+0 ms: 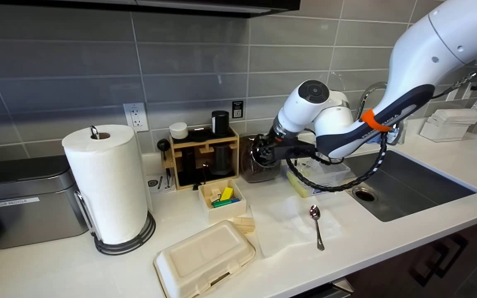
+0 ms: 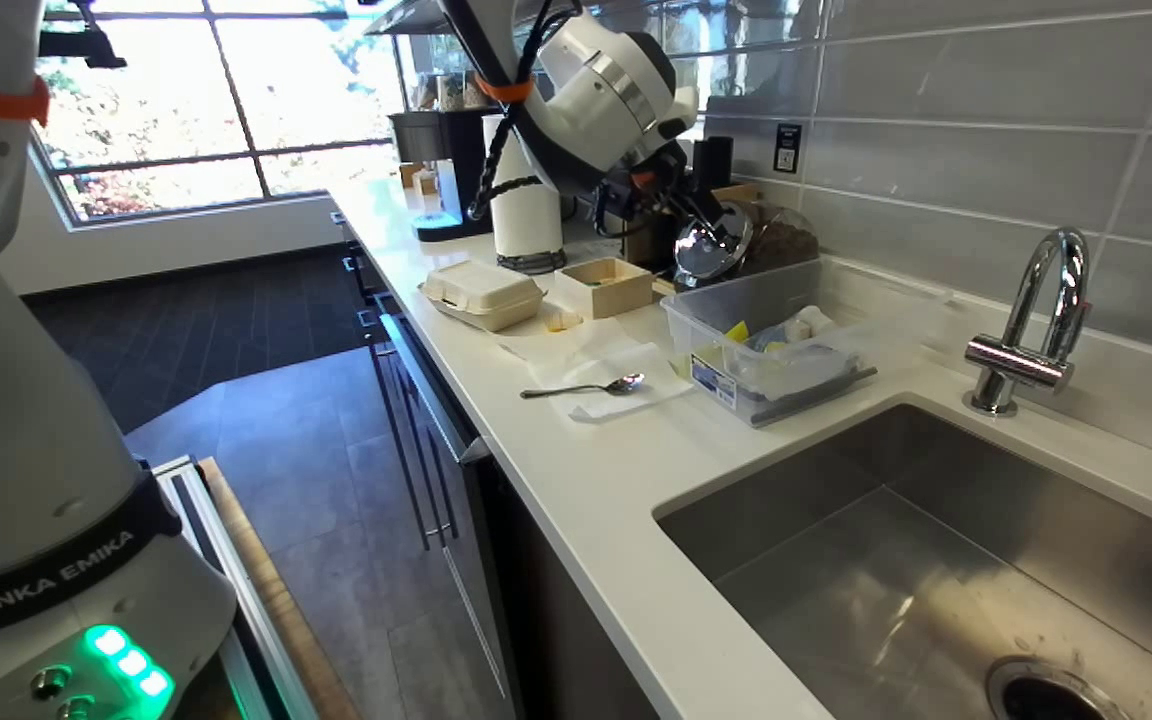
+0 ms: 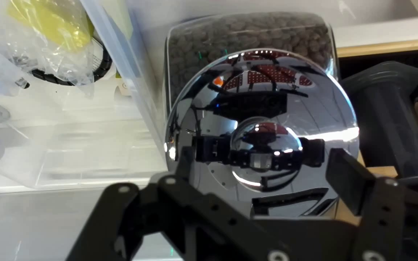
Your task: Take the lid off of the coffee jar
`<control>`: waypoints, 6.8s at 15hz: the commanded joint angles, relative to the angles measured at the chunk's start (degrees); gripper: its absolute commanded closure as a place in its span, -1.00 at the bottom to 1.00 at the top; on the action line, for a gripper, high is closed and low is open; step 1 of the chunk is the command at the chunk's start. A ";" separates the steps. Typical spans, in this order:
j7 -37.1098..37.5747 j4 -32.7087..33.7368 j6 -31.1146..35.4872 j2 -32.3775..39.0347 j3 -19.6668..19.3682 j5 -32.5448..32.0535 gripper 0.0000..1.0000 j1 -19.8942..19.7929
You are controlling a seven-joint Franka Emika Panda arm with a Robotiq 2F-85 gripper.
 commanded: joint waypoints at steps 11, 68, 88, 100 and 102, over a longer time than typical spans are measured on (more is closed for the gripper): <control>1.04 0.20 -0.11 0.79 -0.43 -0.77 0.57 0.77; -66.93 4.44 -17.26 -1.26 0.38 70.30 0.57 16.79; -74.42 21.47 -30.12 10.92 -4.83 62.84 0.57 22.49; -75.80 26.35 -34.77 14.57 -4.97 61.70 0.57 23.12; -76.03 26.99 -34.93 15.02 -4.95 61.77 0.57 23.08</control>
